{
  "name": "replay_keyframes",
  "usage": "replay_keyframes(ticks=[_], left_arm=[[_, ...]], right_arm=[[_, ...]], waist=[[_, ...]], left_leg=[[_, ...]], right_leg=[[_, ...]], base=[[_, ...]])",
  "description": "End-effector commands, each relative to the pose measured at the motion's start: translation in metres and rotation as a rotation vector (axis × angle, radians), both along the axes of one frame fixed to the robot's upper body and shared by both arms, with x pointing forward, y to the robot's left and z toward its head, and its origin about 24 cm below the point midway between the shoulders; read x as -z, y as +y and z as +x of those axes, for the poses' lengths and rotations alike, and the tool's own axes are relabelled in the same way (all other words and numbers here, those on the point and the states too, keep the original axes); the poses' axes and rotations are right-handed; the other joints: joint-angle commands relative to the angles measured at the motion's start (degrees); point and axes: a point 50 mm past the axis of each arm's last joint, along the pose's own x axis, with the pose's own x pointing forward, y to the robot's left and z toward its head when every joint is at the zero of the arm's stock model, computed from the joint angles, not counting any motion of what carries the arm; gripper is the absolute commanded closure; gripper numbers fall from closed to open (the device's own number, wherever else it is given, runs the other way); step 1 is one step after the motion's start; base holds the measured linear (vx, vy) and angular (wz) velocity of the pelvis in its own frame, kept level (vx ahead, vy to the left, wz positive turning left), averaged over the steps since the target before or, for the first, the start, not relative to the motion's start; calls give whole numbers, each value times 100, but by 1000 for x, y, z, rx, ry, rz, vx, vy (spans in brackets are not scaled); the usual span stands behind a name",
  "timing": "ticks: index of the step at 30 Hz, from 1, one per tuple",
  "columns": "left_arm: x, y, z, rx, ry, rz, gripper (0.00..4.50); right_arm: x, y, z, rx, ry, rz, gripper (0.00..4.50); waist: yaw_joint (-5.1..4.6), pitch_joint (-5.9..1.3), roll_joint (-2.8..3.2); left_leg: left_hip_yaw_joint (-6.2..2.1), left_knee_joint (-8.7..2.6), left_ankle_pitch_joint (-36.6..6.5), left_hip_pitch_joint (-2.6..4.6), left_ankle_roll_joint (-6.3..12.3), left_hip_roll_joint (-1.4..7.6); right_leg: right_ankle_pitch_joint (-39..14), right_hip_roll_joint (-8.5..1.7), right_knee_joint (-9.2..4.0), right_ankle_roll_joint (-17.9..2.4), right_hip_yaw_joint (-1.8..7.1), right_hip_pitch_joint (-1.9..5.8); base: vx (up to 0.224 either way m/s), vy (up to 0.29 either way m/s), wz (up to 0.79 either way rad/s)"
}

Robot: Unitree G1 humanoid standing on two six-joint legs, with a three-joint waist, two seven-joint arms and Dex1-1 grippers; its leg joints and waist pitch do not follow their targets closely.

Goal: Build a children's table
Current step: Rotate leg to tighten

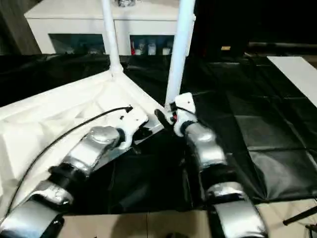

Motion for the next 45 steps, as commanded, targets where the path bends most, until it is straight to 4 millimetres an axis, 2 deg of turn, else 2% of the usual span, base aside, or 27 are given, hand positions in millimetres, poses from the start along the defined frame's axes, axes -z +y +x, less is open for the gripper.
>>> replay_keyframes(ticks=[1,3,4,7,9,10,13,16,18,22,28,36,37,38,41,42,44,45], left_arm=[[5,17,-7,61,44,31,450],[5,25,-13,116,90,25,450],[4,26,-16,160,96,18,450],[-3,30,-30,317,135,-24,450],[-7,33,-35,360,172,-49,450],[-8,33,-36,363,174,-50,450],[-9,36,-36,366,176,-40,450],[-9,38,-35,364,177,-36,450],[-9,39,-35,360,175,-33,450],[-11,41,-34,355,174,-27,450],[-11,42,-34,354,174,-25,450],[-10,44,-36,360,173,-17,450],[-9,43,-36,359,170,-16,450],[-9,42,-35,357,169,-16,450],[-5,36,-29,306,136,-9,450],[-5,35,-28,302,135,-9,450],[-1,27,-17,183,93,-5,450],[1,22,-11,118,72,-3,450]], right_arm=[[1,-8,-8,-126,39,-15,47],[3,-16,-14,-211,84,-41,47],[3,-19,-16,-248,97,-52,47],[4,-24,-25,-384,141,-78,47],[5,-25,-30,-451,174,-77,47],[4,-25,-31,-472,178,-82,47],[5,-25,-31,-487,186,-83,47],[6,-23,-32,-517,201,-92,47],[7,-23,-33,-526,208,-98,47],[6,-24,-32,-528,210,-82,83],[6,-21,-31,-536,209,-41,138],[11,-19,-33,-540,216,3,155],[12,-20,-34,-532,214,8,155],[13,-20,-34,-525,210,6,155],[17,-17,-21,-325,141,-11,155],[17,-16,-21,-318,140,-11,155],[21,-8,-12,-156,123,27,158],[22,-2,-9,-91,124,51,158]], waist=[[57,-423,-49],[61,-418,-39],[63,-411,-59],[81,-397,-49],[103,-383,-30],[132,-369,-9],[185,-356,-19],[184,-366,-49],[183,-378,-51],[202,-399,-60],[214,-389,-59],[205,-393,-51],[204,-398,-51],[203,-396,-7],[176,-388,-20],[176,-390,-23],[145,-354,-17],[141,-354,-7]], left_leg=[[37,-376,-685,-84,736,69],[55,-365,-578,-78,792,67],[57,-368,-629,-73,808,62],[56,-376,-755,-72,726,84],[64,-389,-846,-55,672,101],[81,-386,-941,-25,625,105],[87,-398,-1102,10,465,100],[67,-407,-1053,-29,377,87],[70,-395,-951,-29,402,80],[78,-372,-686,-42,509,75],[72,-377,-738,-50,481,76],[74,-371,-744,-45,468,74],[73,-368,-716,-46,473,74],[69,-369,-709,-45,471,75],[73,-371,-806,-52,402,64],[71,-373,-850,-50,379,61],[64,-397,-1148,-20,245,46],[72,-389,-1198,-8,230,33]], right_leg=[[-961,-262,-275,-1396,236,418],[-749,-252,-248,-1529,243,408],[-815,-253,-252,-1569,239,411],[-1076,-277,-260,-1534,251,402],[-1163,-268,-258,-1534,264,384],[-1232,-246,-277,-1529,263,341],[-1401,-237,-287,-1465,277,323],[-1483,-247,-277,-1346,280,361],[-1378,-246,-267,-1346,286,362],[-1011,-246,-221,-1463,288,375],[-1218,-254,-240,-1404,283,374],[-1245,-248,-244,-1397,281,374],[-1197,-247,-235,-1409,281,375],[-1164,-244,-228,-1426,280,372],[-1283,-247,-262,-1400,277,367],[-1364,-252,-270,-1368,276,370],[-1960,-242,-345,-1162,267,344],[-2058,-234,-365,-1115,268,323]], base=[[0,0,0],[0,0,0],[0,0,0],[0,0,0],[0,0,0],[0,0,0],[0,0,0],[0,0,0],[0,0,0],[0,0,0],[0,0,0],[0,0,0],[0,0,0],[0,0,0],[0,0,0],[0,0,0],[0,0,0],[0,0,0]])
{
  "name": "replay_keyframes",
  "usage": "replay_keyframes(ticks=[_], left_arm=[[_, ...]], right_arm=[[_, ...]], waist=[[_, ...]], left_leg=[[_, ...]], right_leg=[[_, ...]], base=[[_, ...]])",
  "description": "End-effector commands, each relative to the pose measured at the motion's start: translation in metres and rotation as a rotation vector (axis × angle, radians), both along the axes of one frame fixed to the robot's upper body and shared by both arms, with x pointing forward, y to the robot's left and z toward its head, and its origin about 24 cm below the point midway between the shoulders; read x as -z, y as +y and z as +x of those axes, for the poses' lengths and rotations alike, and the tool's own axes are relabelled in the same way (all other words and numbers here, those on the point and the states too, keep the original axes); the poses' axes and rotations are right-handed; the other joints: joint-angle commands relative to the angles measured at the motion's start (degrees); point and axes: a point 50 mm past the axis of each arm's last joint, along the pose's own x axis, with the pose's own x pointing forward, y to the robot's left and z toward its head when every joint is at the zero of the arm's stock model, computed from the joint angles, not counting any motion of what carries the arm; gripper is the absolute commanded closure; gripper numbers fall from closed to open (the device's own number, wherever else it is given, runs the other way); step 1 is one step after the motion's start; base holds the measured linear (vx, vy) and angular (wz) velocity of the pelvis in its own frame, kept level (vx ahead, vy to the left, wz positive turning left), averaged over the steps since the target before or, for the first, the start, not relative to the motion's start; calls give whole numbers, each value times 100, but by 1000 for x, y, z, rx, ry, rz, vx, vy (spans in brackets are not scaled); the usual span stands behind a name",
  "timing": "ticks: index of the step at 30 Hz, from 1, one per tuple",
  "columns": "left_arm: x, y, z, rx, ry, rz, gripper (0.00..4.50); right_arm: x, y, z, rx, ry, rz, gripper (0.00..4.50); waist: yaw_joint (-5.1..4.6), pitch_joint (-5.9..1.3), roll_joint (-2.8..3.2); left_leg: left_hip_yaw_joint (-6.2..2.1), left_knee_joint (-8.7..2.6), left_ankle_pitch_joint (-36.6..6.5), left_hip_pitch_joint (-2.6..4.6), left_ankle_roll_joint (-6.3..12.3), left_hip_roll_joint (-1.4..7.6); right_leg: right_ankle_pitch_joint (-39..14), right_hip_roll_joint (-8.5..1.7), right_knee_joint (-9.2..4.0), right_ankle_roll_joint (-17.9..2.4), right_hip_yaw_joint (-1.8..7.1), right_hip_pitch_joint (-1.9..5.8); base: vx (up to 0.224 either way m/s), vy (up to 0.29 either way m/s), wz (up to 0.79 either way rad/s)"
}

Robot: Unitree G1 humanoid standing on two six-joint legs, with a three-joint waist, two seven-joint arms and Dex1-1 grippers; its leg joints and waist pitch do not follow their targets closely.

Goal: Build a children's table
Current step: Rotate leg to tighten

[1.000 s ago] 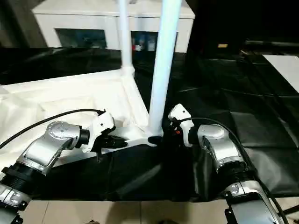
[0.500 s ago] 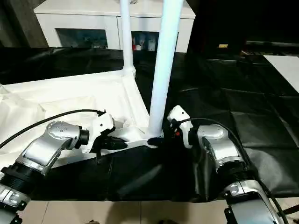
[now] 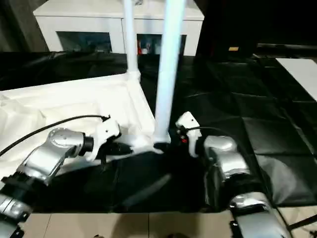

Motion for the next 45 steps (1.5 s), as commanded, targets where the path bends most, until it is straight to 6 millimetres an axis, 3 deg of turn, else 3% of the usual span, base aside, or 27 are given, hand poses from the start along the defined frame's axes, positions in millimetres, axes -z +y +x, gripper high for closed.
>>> replay_keyframes(ticks=[1,5,6,7,9,11,15,19,20,22,25,27,28,30,31,33,34,36,40,44,45], left_arm=[[5,-22,9,-96,-43,-3,450],[4,-42,22,-271,-82,-33,450],[4,-42,22,-271,-82,-33,450],[3,-50,26,-319,-101,-42,450],[3,-55,27,-345,-115,-41,450],[4,-64,31,-387,-151,-37,450],[4,-64,32,-382,-166,-37,450],[1,-55,30,-337,-164,-50,450],[1,-53,29,-327,-158,-43,450],[2,-45,27,-292,-149,-33,450],[2,-33,20,-189,-149,-33,450],[2,-30,17,-150,-135,-35,450],[3,-24,11,-82,-108,-41,450],[3,-19,8,-51,-79,-41,450],[1,-13,1,22,-28,-61,450],[-1,-11,-2,54,-6,-69,450],[-4,-10,-7,115,8,-90,450],[-6,-10,-11,152,33,-101,450],[-8,-11,-16,215,44,-93,450],[-8,-11,-19,240,50,-94,450],[-9,-11,-20,245,54,-95,450]], right_arm=[[-3,6,15,244,-19,24,158],[0,30,23,455,3,69,180],[0,30,23,455,3,69,180],[1,40,26,534,26,99,180],[0,48,28,588,38,125,180],[-7,76,29,582,22,152,180],[-13,90,28,510,-28,156,180],[-18,72,30,502,-95,141,180],[-18,66,30,505,-98,133,145],[-20,52,30,466,-132,99,145],[-23,23,27,391,-144,45,103],[-23,16,26,366,-133,34,90],[-24,5,23,301,-117,14,64],[-25,-1,17,197,-104,5,58],[-27,-9,5,14,-82,-13,58],[-27,-12,-1,-55,-69,-22,58],[-27,-16,-6,-112,-46,-30,58],[-27,-20,-9,-157,-28,-45,58],[-25,-24,-13,-223,-1,-76,58],[-22,-22,-11,-251,5,-118,58],[-22,-21,-10,-251,8,-115,58]], waist=[[-17,-356,4],[-40,-380,-9],[-40,-380,-9],[-37,-409,-33],[-12,-418,-26],[-11,-422,1],[12,-430,-17],[32,-436,-49],[38,-435,-40],[36,-437,-35],[42,-428,-20],[18,-413,-19],[7,-401,-1],[20,-400,15],[29,-402,40],[28,-409,25],[46,-417,40],[42,-408,27],[62,-386,21],[84,-400,10],[95,-408,-21]], left_leg=[[20,-429,-1283,14,141,42],[19,-432,-1156,-45,143,34],[19,-432,-1156,-45,143,34],[31,-421,-1001,-46,197,32],[37,-412,-981,-26,254,28],[35,-411,-878,-45,286,13],[34,-410,-830,-47,372,29],[45,-398,-749,-59,471,27],[42,-398,-671,-72,505,31],[48,-391,-590,-71,555,34],[49,-385,-640,-78,669,39],[42,-397,-747,-87,639,39],[35,-404,-880,-73,600,43],[39,-396,-958,-47,568,66],[38,-405,-964,-44,572,65],[39,-401,-811,-59,608,80],[41,-397,-837,-31,624,78],[50,-393,-807,-57,643,88],[48,-403,-1036,-31,485,89],[51,-401,-944,-27,451,91],[55,-397,-867,-29,453,86]], right_leg=[[-2252,-229,-470,-1016,203,367],[-2115,-239,-463,-955,212,379],[-2115,-239,-463,-955,212,379],[-1734,-232,-426,-1061,220,383],[-1680,-242,-433,-1081,213,380],[-1513,-231,-419,-1115,205,385],[-1254,-236,-379,-1174,202,397],[-1181,-255,-357,-1226,206,415],[-1124,-257,-348,-1237,209,417],[-1001,-246,-335,-1272,210,413],[-933,-234,-339,-1310,206,435],[-1114,-245,-354,-1266,206,434],[-1320,-242,-380,-1239,202,432],[-1333,-237,-376,-1248,217,416],[-1267,-228,-374,-1297,209,425],[-927,-227,-326,-1417,227,414],[-889,-213,-325,-1460,214,421],[-840,-226,-319,-1541,218,416],[-1379,-243,-375,-1411,220,400],[-1257,-239,-353,-1404,227,394],[-1170,-231,-340,-1424,227,402]], base=[[0,0,0],[0,0,0],[0,0,0],[0,0,0],[0,0,0],[0,0,0],[0,0,0],[0,0,0],[0,0,0],[0,0,0],[0,0,0],[0,0,0],[0,0,0],[0,0,0],[0,0,0],[0,0,0],[0,0,0],[0,0,0],[0,0,0],[0,0,0],[0,0,0]])
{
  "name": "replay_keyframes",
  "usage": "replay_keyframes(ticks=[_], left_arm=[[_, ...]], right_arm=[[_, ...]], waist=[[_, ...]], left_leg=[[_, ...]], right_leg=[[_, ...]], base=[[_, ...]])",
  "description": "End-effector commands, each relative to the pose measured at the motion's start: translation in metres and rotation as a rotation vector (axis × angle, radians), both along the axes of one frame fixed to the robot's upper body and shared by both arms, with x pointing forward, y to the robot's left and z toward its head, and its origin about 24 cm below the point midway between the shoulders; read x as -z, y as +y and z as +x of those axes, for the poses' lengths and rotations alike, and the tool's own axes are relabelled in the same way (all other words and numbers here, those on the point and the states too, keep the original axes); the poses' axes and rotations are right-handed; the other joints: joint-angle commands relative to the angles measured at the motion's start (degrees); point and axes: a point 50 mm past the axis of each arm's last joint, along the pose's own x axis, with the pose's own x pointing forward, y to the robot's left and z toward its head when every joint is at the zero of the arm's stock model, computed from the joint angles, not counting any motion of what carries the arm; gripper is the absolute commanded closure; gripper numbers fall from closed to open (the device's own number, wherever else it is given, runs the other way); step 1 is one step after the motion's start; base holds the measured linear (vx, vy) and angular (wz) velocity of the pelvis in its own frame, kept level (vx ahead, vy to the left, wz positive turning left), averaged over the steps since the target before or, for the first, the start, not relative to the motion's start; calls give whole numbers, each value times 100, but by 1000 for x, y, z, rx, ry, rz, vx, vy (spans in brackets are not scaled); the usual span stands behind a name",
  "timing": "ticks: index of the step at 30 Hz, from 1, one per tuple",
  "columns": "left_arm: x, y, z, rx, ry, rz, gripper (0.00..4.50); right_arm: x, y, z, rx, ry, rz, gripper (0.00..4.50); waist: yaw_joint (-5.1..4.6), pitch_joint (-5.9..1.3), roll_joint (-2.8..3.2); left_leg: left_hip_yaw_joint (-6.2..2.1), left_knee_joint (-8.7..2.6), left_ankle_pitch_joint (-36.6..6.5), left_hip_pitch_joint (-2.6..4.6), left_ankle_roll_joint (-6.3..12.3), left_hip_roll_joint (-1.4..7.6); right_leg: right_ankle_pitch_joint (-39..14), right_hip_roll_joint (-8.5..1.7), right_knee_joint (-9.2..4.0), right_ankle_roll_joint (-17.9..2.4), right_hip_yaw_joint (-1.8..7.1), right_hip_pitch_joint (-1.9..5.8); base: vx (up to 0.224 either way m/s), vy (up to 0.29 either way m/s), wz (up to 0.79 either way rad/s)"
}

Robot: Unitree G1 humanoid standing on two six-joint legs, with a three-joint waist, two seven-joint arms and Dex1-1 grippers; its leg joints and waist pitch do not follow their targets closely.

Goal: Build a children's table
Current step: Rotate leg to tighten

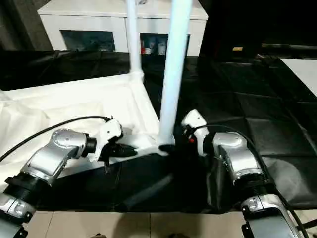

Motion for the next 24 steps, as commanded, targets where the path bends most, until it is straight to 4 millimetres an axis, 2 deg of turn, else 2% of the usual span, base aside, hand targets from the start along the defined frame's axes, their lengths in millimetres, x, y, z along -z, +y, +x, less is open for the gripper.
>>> replay_keyframes(ticks=[1,6,7,12,14,19,24], left_arm=[[-8,-9,-5,78,-6,-33,450],[-8,-7,-6,71,-2,-27,450],[-8,-7,-6,68,-2,-26,450],[-8,-6,-5,55,-6,-24,450],[-8,-5,-5,53,-6,-24,450],[-7,-5,-6,52,-7,-20,450],[-7,-6,-3,25,-30,-11,450]], right_arm=[[-7,3,6,-16,-19,-13,58],[-5,6,7,-46,4,-7,58],[-4,7,6,-56,14,-6,86],[-1,9,6,-65,34,-11,117],[0,10,6,-65,36,-11,122],[3,8,6,-69,52,-21,171],[2,9,9,-31,32,-2,181]], waist=[[-6,-419,-44],[26,-419,-37],[24,-417,-41],[15,-403,-60],[9,-406,-56],[10,-412,-46],[1,-406,-47]], left_leg=[[57,-389,-814,-17,469,65],[59,-382,-752,-23,504,68],[60,-384,-767,-24,502,66],[53,-394,-905,-34,422,56],[55,-387,-849,-36,430,57],[55,-383,-821,-31,449,60],[55,-385,-887,-28,431,58]], right_leg=[[-1108,-229,-301,-1434,249,435],[-1050,-233,-287,-1448,243,434],[-1080,-231,-293,-1435,243,436],[-1512,-239,-336,-1257,239,440],[-1474,-236,-332,-1253,246,431],[-1395,-230,-319,-1297,242,428],[-1483,-233,-333,-1293,240,425]], base=[[0,0,0],[0,0,0],[0,0,0],[0,0,0],[0,0,0],[0,0,0],[0,0,0]])
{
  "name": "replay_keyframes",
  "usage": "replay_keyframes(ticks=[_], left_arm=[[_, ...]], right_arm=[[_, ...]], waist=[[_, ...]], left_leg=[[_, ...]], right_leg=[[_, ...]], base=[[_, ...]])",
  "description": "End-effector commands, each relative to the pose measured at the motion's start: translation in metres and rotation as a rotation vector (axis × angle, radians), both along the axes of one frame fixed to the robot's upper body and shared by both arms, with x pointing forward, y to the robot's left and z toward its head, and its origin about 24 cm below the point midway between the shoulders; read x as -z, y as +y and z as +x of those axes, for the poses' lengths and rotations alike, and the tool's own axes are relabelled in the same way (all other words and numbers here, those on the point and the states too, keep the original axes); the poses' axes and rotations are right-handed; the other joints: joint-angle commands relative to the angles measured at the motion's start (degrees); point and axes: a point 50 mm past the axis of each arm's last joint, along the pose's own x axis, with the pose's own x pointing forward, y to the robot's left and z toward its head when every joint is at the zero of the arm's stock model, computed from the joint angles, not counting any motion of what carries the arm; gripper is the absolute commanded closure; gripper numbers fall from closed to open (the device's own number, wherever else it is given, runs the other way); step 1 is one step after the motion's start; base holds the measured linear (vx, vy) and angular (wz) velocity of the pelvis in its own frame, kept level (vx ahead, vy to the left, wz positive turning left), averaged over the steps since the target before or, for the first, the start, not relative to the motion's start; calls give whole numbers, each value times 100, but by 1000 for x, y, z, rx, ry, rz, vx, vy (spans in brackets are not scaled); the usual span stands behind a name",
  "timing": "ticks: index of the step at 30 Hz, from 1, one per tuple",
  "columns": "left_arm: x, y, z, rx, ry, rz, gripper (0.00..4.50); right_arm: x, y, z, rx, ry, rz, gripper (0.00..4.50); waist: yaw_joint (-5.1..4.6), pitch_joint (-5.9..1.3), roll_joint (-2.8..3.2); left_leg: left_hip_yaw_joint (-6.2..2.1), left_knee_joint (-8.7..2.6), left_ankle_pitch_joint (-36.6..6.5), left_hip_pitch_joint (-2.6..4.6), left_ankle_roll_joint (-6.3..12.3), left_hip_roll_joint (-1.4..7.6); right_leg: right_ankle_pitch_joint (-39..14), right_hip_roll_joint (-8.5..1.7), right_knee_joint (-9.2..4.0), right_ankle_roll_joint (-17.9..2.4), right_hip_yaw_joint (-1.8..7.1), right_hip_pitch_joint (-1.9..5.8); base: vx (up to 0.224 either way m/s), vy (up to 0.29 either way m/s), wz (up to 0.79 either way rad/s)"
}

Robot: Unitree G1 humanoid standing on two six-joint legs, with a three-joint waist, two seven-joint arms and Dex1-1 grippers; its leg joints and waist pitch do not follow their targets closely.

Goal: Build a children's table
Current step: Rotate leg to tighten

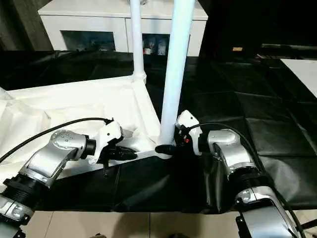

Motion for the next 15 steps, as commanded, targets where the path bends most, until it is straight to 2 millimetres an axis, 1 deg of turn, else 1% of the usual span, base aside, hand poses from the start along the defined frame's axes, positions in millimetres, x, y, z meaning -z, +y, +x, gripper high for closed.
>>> replay_keyframes(ticks=[1,2,3,4,5,6,7,8,9,10,11,12,13,14,15], left_arm=[[-6,-12,4,-18,-53,-26,450],[-6,-12,4,-18,-53,-26,450],[-4,-16,10,-80,-69,-23,450],[-2,-21,15,-137,-82,-19,450],[0,-24,20,-195,-94,-9,450],[2,-30,25,-259,-89,-10,450],[2,-30,25,-259,-89,-10,450],[4,-36,29,-320,-88,-12,450],[6,-43,33,-379,-91,-1,450],[6,-43,33,-382,-91,0,450],[8,-48,36,-417,-93,9,450],[8,-49,36,-421,-96,11,450],[9,-53,39,-457,-119,29,450],[11,-59,41,-489,-135,35,450],[12,-65,43,-507,-177,69,450]], right_arm=[[1,4,11,152,-20,18,183],[1,4,11,152,-20,18,183],[1,7,19,286,-31,53,183],[3,12,25,401,-34,77,183],[5,16,28,493,-27,93,183],[9,23,31,591,-18,100,184],[9,23,31,591,-18,100,184],[11,29,33,665,-12,103,184],[12,40,34,742,-8,129,184],[12,41,35,745,-8,130,184],[13,49,35,793,-4,149,184],[13,50,35,799,-5,150,184],[13,59,36,851,-10,155,184],[12,72,36,877,-23,153,184],[8,97,35,856,-47,158,184]], waist=[[-14,-404,-11],[-36,-394,-14],[-71,-391,-19],[-97,-388,-20],[-110,-396,-23],[-128,-395,12],[-150,-393,-7],[-136,-403,-15],[-143,-414,-13],[-142,-424,16],[-130,-434,6],[-130,-434,6],[-139,-432,24],[-135,-440,5],[-141,-434,18]], left_leg=[[47,-389,-904,-21,405,58],[53,-396,-933,-22,380,57],[39,-404,-1019,-40,305,37],[34,-409,-1081,1,195,25],[26,-410,-1091,-1,170,19],[19,-415,-1128,-2,146,19],[30,-413,-1098,-24,154,14],[23,-411,-1078,-9,149,15],[32,-405,-1020,-17,173,4],[32,-403,-955,-10,158,7],[31,-399,-920,-12,171,4],[31,-399,-920,-12,171,4],[36,-399,-909,-13,183,-1],[34,-398,-910,-16,199,-5],[40,-398,-922,-13,204,-8]], right_leg=[[-1521,-239,-358,-1276,239,419],[-1564,-236,-375,-1268,243,405],[-1754,-240,-384,-1199,229,423],[-1934,-227,-428,-1110,222,400],[-1964,-231,-421,-1087,218,410],[-2034,-235,-430,-1045,215,408],[-1956,-225,-435,-1032,222,411],[-1932,-228,-437,-1024,216,416],[-1825,-226,-427,-1044,223,412],[-1698,-228,-420,-1083,228,399],[-1569,-221,-401,-1111,221,414],[-1569,-221,-401,-1111,221,414],[-1454,-219,-403,-1145,221,404],[-1439,-215,-399,-1142,214,419],[-1463,-223,-409,-1136,223,389]], base=[[0,0,0],[0,0,0],[0,0,0],[0,0,0],[0,0,0],[0,0,0],[0,0,0],[0,0,0],[0,0,0],[0,0,0],[0,0,0],[0,0,0],[0,0,0],[0,0,0],[0,0,0]])
